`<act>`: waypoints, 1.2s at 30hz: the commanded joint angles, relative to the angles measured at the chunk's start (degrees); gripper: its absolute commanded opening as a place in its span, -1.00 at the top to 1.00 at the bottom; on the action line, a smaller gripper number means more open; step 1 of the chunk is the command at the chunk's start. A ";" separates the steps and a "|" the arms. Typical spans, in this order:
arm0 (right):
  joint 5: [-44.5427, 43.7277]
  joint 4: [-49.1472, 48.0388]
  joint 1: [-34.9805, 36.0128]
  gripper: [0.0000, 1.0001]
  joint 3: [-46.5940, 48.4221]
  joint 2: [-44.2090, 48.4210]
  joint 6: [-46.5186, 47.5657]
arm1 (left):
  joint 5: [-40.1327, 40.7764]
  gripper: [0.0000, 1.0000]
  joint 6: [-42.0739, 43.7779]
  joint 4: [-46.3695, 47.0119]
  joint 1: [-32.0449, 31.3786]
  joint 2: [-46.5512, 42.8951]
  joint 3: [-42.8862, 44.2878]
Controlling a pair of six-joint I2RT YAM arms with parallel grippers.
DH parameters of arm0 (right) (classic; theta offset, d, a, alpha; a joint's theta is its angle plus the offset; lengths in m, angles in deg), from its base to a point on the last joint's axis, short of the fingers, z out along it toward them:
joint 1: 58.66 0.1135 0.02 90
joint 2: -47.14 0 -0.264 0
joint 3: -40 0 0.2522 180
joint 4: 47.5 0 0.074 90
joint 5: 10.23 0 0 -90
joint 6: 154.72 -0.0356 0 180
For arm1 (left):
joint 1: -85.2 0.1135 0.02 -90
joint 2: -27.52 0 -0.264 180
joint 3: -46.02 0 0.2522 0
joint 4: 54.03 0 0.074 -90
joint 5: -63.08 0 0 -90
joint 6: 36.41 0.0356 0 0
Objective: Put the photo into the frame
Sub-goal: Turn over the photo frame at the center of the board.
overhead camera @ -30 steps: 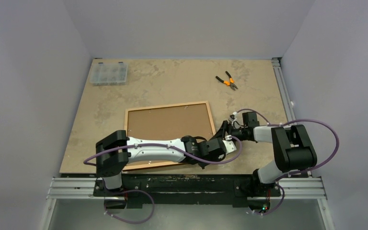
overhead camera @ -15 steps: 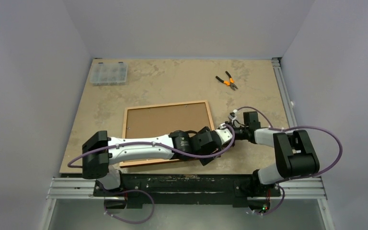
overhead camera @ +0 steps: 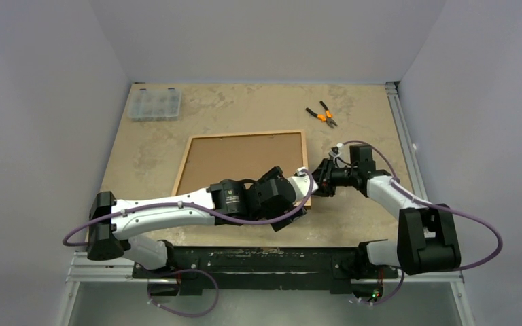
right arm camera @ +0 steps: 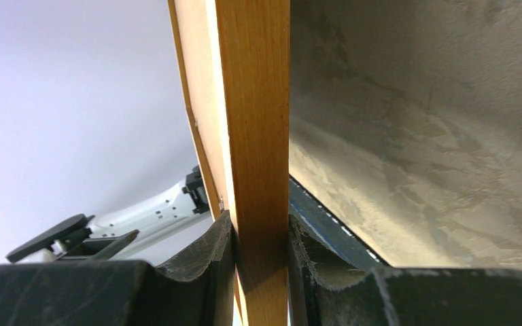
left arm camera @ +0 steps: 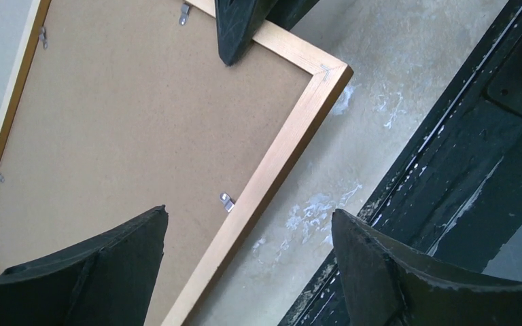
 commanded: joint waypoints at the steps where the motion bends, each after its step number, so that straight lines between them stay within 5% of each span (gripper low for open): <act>1: 4.93 -0.92 -0.24 1.00 3.27 3.30 -8.87 | 2.52 -0.74 3.93 -3.00 -0.93 -2.54 0.53; 7: 5.90 -2.99 -0.29 1.00 3.41 5.68 -14.16 | 4.41 -0.69 4.75 -2.19 -2.87 -3.62 -2.30; 21: 6.44 0.56 -0.37 1.00 6.48 12.07 -17.71 | 27.26 -0.44 4.25 6.98 -4.96 2.02 -8.25; 28: 6.35 1.68 -0.37 1.00 5.57 14.35 -18.29 | 36.46 -0.09 3.09 7.07 -4.95 6.62 -6.36; 36: 6.41 0.83 -0.29 1.00 3.96 15.25 -17.76 | 40.73 0.71 1.67 4.74 -5.05 7.59 -4.38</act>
